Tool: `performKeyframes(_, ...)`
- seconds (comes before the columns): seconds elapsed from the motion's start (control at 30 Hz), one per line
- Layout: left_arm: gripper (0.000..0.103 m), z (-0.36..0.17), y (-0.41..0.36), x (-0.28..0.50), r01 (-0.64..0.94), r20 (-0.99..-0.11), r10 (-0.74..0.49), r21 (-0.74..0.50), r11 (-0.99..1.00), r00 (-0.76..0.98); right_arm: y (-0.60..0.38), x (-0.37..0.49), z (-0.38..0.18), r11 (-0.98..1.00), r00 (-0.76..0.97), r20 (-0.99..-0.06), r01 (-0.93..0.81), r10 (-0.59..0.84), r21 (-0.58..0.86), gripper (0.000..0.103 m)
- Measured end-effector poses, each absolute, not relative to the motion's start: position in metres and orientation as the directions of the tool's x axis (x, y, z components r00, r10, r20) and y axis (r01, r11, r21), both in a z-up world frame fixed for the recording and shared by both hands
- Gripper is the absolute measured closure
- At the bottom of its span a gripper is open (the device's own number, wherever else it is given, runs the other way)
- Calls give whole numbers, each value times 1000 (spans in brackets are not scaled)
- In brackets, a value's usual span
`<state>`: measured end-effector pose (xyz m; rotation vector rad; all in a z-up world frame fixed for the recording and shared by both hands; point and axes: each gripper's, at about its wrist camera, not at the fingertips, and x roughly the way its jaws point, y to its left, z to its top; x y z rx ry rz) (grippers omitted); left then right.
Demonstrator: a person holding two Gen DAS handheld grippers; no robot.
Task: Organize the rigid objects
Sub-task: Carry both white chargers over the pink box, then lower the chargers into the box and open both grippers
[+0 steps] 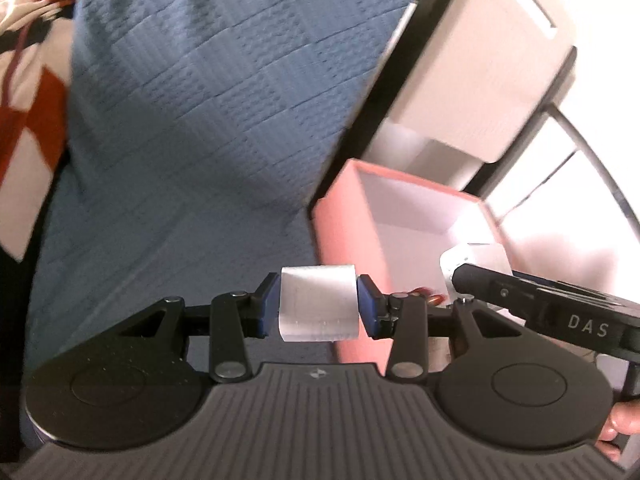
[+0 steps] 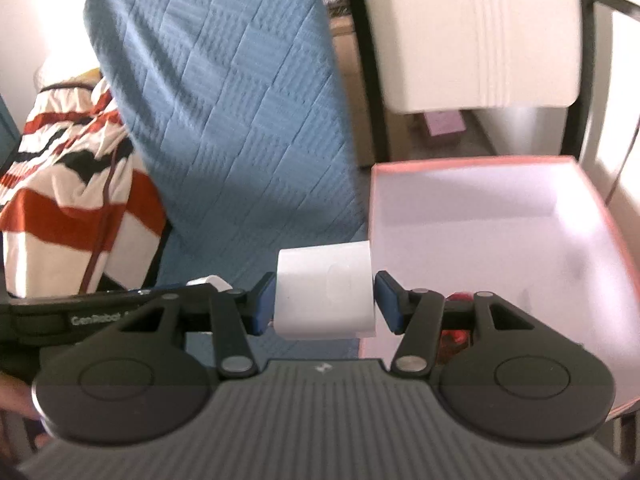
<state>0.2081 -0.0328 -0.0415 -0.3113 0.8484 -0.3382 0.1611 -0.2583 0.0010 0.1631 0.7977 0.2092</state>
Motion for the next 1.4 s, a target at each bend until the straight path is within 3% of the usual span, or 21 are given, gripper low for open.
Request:
performKeyframes(0.3,56,0,-83,225,254,-653,-436,-359,898,620,-297,160,34,977,729,-654,-100,202,191,47)
performKeyframes(0.63,56,12,-144,235,314,-643,-487,-373,873,591,-353,154,41,990,762,-638,-30,111,137,47)
performKeyframes(1.4,56,-76,-244,244,331,-760,-496,-380,864,421,-437,139,-45,982,679,-732,101,51,162,47)
